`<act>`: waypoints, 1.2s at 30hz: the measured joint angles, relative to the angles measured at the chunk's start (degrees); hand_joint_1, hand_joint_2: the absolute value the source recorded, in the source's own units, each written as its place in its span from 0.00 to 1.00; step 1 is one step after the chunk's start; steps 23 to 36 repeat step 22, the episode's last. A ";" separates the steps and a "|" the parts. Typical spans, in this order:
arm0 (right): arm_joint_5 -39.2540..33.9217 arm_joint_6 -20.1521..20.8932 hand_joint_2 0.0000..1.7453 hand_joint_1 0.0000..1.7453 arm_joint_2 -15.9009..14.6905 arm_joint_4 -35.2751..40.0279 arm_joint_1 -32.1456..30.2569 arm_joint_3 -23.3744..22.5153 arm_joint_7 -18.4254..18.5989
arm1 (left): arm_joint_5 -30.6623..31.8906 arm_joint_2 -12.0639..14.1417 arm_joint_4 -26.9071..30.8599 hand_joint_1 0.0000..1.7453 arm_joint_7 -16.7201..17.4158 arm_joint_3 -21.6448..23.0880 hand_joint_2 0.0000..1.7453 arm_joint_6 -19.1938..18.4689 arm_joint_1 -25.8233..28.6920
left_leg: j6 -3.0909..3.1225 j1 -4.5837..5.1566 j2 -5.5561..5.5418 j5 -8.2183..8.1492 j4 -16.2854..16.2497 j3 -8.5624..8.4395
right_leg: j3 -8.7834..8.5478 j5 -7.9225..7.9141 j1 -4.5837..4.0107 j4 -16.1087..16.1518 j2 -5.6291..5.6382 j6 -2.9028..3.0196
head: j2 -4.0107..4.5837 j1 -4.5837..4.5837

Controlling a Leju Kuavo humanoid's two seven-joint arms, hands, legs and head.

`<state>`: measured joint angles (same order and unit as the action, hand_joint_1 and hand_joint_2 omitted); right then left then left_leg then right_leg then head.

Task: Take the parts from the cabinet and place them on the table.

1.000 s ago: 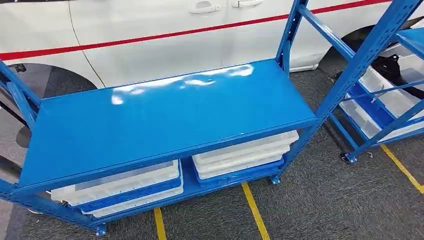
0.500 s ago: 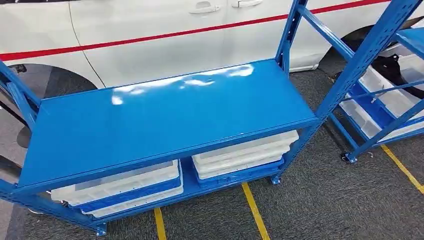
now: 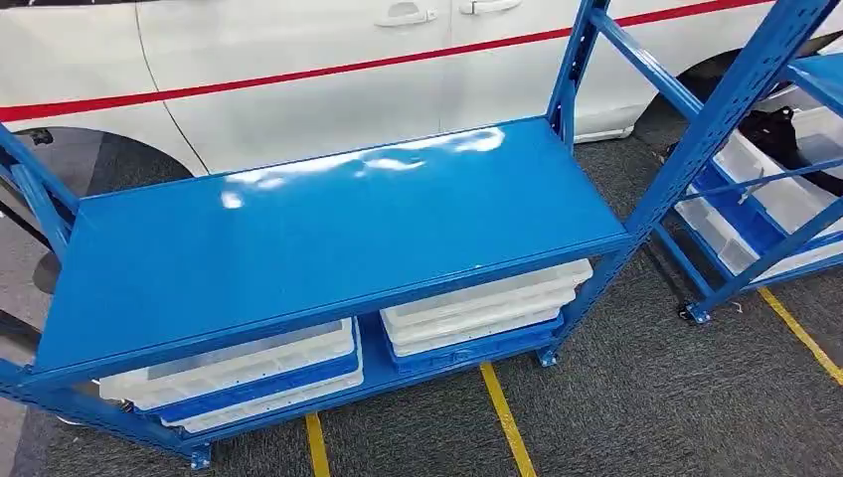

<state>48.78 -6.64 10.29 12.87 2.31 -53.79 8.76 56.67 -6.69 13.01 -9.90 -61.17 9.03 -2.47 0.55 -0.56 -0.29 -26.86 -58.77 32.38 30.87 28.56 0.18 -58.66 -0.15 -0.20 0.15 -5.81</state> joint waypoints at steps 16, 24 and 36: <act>-15.92 2.12 0.00 0.00 -3.15 2.80 -3.19 16.67 -3.04 | -18.54 1.92 2.56 0.00 3.12 19.09 1.00 -2.77 3.41 | 0.00 0.01 0.00 -0.01 0.00 0.00 | 0.00 0.01 0.01 0.01 0.00 0.00 | 0.00 0.00; -21.77 2.97 0.00 0.00 -4.35 3.82 -4.47 23.10 -4.09 | -25.38 2.60 3.65 0.00 4.31 26.47 0.00 -3.85 4.75 | 0.00 0.01 0.00 -0.01 0.00 0.00 | 0.00 0.01 0.01 0.01 0.00 0.01 | 0.00 0.00; -21.77 2.97 0.00 0.00 -4.35 3.82 -4.47 23.10 -4.09 | -25.38 2.60 3.65 0.00 4.31 26.47 0.00 -3.85 4.75 | 0.00 0.01 0.00 -0.01 0.00 0.00 | 0.00 0.01 0.01 0.01 0.00 0.01 | 0.00 0.00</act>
